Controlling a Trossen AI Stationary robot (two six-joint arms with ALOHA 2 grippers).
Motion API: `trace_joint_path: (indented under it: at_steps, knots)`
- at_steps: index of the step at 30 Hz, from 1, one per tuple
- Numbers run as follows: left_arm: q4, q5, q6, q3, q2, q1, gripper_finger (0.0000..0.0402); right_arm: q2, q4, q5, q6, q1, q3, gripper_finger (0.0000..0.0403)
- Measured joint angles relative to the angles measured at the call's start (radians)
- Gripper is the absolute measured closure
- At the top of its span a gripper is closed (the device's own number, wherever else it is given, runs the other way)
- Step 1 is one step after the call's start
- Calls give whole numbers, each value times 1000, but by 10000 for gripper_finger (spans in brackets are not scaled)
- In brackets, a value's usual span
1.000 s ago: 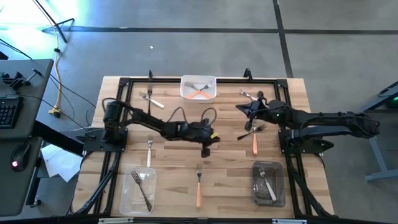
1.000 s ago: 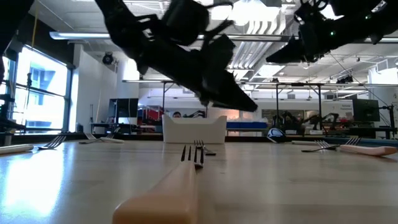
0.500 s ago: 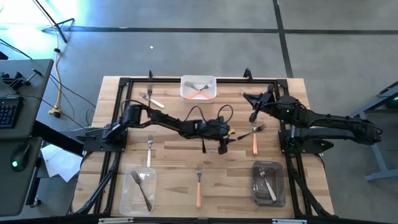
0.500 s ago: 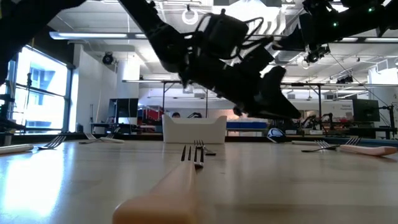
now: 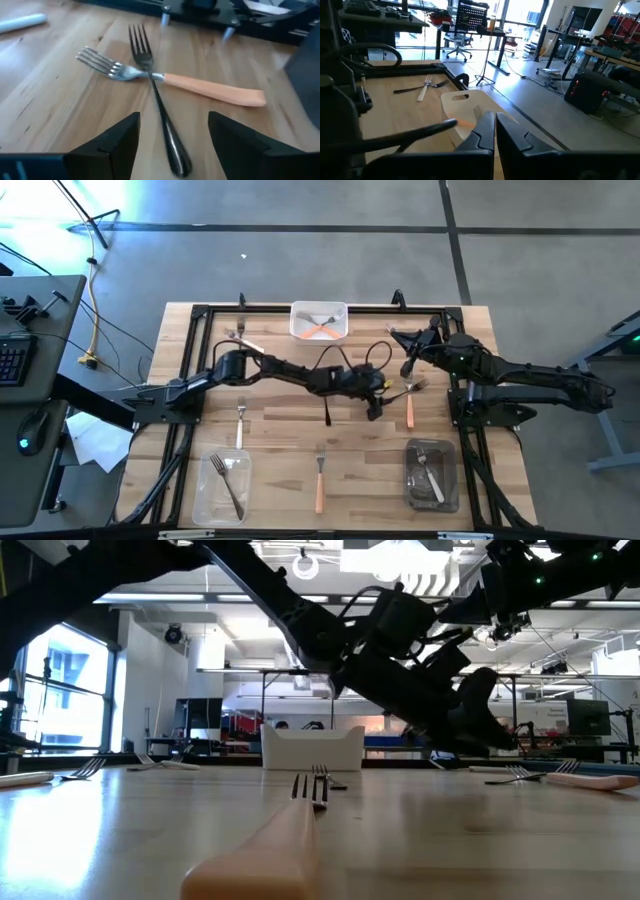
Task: Sort silverware by color (type)
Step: Put the middle right silver fork into the transparent bin
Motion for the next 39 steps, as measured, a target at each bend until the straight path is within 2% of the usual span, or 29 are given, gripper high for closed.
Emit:
trace_joint_path:
  at_steps: [7, 11, 17, 25, 39]
  knots:
    - [1, -4, -8, 76, 58, 3, 163, 0, 9, -1, -5, 0, 0, 402]
    - [1, -8, 43, 125, 94, -7, 163, 0, 13, -3, -7, 0, 0, 402]
    - [-25, -68, 84, 189, 147, -13, 163, 0, 13, -3, -8, 0, 0, 402]
    - [-68, -94, 116, 207, 155, -7, 164, 0, 15, -3, -7, 0, 0, 402]
    - [-116, -79, 155, 207, 153, -7, 230, 0, 16, 0, 0, 0, 0, 402]
